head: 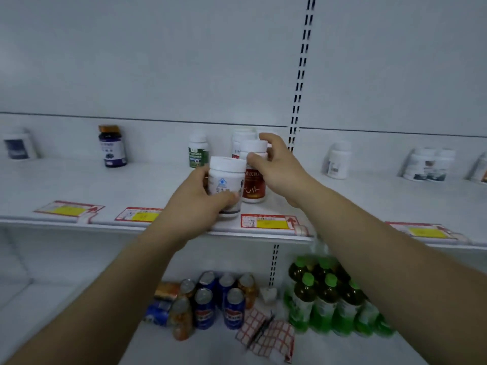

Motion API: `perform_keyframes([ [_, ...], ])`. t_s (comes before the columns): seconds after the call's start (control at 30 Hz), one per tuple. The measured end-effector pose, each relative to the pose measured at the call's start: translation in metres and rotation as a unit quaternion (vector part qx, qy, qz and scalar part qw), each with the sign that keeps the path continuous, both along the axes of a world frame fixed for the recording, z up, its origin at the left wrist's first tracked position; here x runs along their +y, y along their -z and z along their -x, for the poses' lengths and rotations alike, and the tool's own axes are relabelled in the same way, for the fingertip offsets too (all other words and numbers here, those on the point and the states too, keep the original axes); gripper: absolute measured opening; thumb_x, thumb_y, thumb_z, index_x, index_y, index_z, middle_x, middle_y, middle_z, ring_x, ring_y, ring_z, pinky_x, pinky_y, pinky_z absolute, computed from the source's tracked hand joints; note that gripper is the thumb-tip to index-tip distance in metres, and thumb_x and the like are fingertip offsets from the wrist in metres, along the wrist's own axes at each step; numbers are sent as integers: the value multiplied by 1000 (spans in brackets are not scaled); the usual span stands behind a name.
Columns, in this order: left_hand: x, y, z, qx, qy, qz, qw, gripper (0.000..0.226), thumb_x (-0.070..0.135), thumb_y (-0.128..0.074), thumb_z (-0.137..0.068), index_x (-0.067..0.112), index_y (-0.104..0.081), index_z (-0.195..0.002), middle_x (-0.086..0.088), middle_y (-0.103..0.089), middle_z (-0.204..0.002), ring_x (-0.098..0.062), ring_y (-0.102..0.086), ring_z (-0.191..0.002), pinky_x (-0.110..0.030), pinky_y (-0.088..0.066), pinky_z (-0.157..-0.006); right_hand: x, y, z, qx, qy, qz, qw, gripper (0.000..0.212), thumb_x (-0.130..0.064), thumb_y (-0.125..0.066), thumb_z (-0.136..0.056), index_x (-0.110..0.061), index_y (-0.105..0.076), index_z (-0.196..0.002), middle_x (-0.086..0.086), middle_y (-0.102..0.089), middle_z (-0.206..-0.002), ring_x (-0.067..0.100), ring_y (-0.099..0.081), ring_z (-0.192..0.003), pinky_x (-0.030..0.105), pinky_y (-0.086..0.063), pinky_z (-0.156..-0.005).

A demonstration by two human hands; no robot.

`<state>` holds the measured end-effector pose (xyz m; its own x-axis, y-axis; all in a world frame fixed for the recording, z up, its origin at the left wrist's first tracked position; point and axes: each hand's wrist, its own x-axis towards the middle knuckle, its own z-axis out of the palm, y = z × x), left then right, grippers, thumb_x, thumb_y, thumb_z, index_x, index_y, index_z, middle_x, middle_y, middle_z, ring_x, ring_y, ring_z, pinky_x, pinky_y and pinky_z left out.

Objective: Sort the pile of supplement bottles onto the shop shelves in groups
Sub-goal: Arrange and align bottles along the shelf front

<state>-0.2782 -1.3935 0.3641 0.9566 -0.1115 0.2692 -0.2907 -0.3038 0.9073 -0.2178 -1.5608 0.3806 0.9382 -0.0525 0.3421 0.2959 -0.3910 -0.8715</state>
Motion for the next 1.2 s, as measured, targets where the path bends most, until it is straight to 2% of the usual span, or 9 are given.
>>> perform_keyframes([
  [0.1, -8, 1, 0, -4, -47, -21, 999, 48, 17, -73, -79, 29, -42, -114, 17, -55, -96, -1, -56, -87, -17, -44, -70, -8, -1, -1, -17, -21, 56, 998, 63, -31, -66, -87, -31, -34, -141, 4, -52, -133, 21, -55, -113, 42, -46, -101],
  [0.23, -14, 4, 3, -8, -66, -48, 997, 51, 17, -71, -80, 27, -39, -118, 12, -51, -100, -6, -54, -88, -25, -44, -78, -12, -5, -4, -33, -33, 125, 991, 77, -31, -74, -82, -28, -29, -144, 6, -48, -133, 21, -54, -110, 30, -44, -91],
  [0.47, -13, 12, 4, -43, -77, -76, 993, 59, 23, -67, -83, 25, -37, -133, 10, -51, -108, -12, -54, -97, -26, -45, -79, -2, -1, -25, -71, 25, 194, 978, 76, -34, -73, -82, -25, -31, -144, 7, -50, -132, 23, -54, -110, 27, -41, -88],
  [0.63, -11, 13, 2, -37, -64, -77, 994, 64, 21, -69, -82, 26, -35, -136, 11, -49, -114, -11, -51, -101, -25, -44, -83, 1, 3, -27, -85, 57, 205, 973, 72, -33, -71, -84, -24, -32, -143, 7, -49, -134, 23, -53, -111, 27, -38, -88],
  [0.77, -7, 11, -1, -25, -42, -97, 994, 71, 18, -72, -79, 30, -33, -137, 14, -46, -111, -10, -50, -98, -16, -47, -63, 3, 3, -26, -88, 67, 216, 970, 70, -33, -67, -87, -25, -28, -144, 9, -43, -135, 24, -50, -115, 28, -35, -88],
  [1.0, -2, 10, -4, -8, -20, -51, 998, 77, 13, -75, -77, 26, -33, -140, 12, -50, -108, -1, -53, -86, -20, -46, -74, 5, 6, -25, -77, 63, 233, 967, 68, -34, -62, -90, -29, -24, -147, 8, -45, -129, 24, -51, -110, 30, -38, -88],
  [1.07, -2, 10, -5, -7, -18, -28, 999, 73, 16, -75, -77, 24, -35, -138, 12, -52, -105, 4, -53, -82, -16, -44, -70, 3, 5, -21, -94, 68, 242, 963, 67, -34, -59, -92, -28, -24, -148, 9, -44, -129, 23, -51, -111, 29, -38, -89],
  [1.13, -2, 10, -5, -16, -19, -13, 1000, 68, 18, -76, -78, 23, -39, -135, 17, -54, -97, 6, -54, -80, -12, -42, -65, 2, 3, -8, -137, 93, 203, 965, 56, -35, -52, -95, -24, -31, -147, 9, -42, -133, 22, -48, -116, 30, -37, -96],
  [1.2, -2, 10, -3, -31, -24, 0, 999, 64, 19, -75, -78, 24, -41, -131, 22, -52, -91, 7, -55, -78, -9, -41, -61, 2, -2, 10, -147, 87, 129, 977, 44, -39, -45, -99, -21, -43, -140, 6, -48, -131, 17, -49, -112, 27, -37, -94],
])
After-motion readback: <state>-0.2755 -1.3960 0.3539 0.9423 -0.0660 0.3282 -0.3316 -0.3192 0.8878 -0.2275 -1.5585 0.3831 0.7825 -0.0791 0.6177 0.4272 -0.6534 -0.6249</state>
